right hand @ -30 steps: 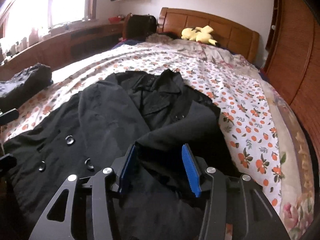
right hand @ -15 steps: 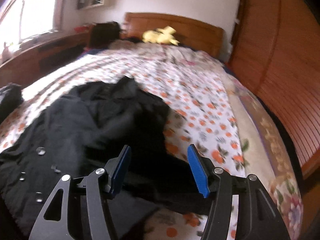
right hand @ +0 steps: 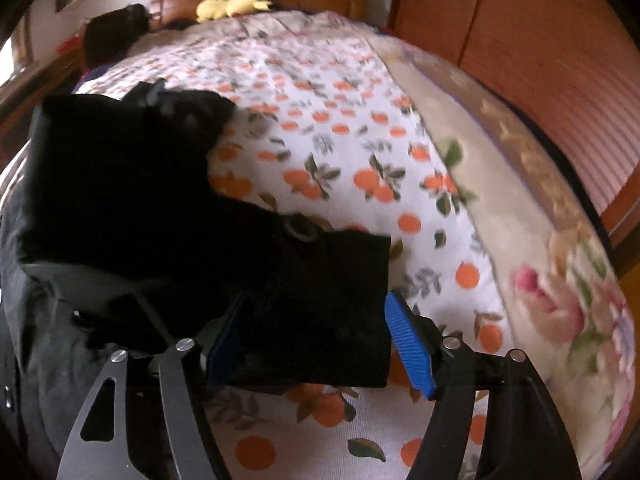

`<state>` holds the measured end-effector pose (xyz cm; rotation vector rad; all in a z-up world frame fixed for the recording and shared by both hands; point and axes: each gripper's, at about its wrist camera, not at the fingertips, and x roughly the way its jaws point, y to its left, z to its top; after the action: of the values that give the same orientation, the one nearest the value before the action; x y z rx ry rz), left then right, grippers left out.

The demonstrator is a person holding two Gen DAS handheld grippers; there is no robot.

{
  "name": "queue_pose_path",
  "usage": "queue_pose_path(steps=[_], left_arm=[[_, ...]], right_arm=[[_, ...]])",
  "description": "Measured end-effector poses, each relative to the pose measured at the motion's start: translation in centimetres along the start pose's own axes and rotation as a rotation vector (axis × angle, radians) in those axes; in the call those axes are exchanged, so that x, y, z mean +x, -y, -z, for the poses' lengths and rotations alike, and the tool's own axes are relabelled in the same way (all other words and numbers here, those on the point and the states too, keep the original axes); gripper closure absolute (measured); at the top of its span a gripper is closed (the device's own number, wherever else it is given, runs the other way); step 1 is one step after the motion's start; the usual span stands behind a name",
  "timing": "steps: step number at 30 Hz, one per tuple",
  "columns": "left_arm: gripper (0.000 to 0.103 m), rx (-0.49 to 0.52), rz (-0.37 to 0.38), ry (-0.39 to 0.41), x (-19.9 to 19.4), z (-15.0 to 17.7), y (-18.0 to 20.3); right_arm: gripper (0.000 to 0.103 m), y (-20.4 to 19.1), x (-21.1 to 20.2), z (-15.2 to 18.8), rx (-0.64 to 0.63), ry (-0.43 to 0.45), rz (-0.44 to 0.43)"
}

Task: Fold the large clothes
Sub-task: 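Fold the held sleeve across the coat body with the right tool, release, then grasp the coat's side edge with the right tool and fold it inward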

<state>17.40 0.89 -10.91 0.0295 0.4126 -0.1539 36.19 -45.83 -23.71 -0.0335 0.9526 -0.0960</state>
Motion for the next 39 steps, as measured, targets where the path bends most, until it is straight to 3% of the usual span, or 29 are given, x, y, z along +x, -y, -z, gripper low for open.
queue_pose_path(steps=[4,9,12,19,23,27,34,37,39], left_arm=[[0.002,-0.005,-0.012,0.005,-0.6,0.0,-0.7],[0.002,-0.018,-0.024,0.008,-1.1,0.0,-1.6],[0.002,-0.025,-0.028,0.013,-1.4,-0.2,-2.0],[0.002,-0.026,-0.030,0.020,-1.7,-0.3,-2.2],[0.002,-0.027,-0.036,0.021,-1.7,-0.3,-2.2],[0.002,-0.034,-0.039,0.024,-1.9,-0.4,-2.5],[0.002,-0.045,-0.046,0.026,-2.2,-0.4,-3.4],[0.002,-0.048,-0.051,0.026,-2.3,-0.4,-3.7],[0.002,-0.053,-0.053,0.029,-2.4,-0.4,-3.8]], right_arm=[[0.038,0.0,1.1,0.2,0.014,-0.054,-0.011],[0.090,-0.9,1.5,0.2,-0.047,-0.103,-0.013],[0.096,-1.1,-0.6,-0.7,-0.054,-0.031,-0.014],[0.096,-5.1,-11.4,-3.7,-0.118,0.297,-0.074],[0.095,-9.3,-16.5,-5.1,-0.208,0.406,-0.159],[0.093,-14.0,-19.9,-5.3,-0.299,0.455,-0.246],[0.088,-19.4,-21.8,-4.3,-0.379,0.448,-0.369],[0.080,-20.6,-22.2,-3.7,-0.387,0.429,-0.424],[0.069,-21.3,-22.7,-3.4,-0.398,0.417,-0.460]])
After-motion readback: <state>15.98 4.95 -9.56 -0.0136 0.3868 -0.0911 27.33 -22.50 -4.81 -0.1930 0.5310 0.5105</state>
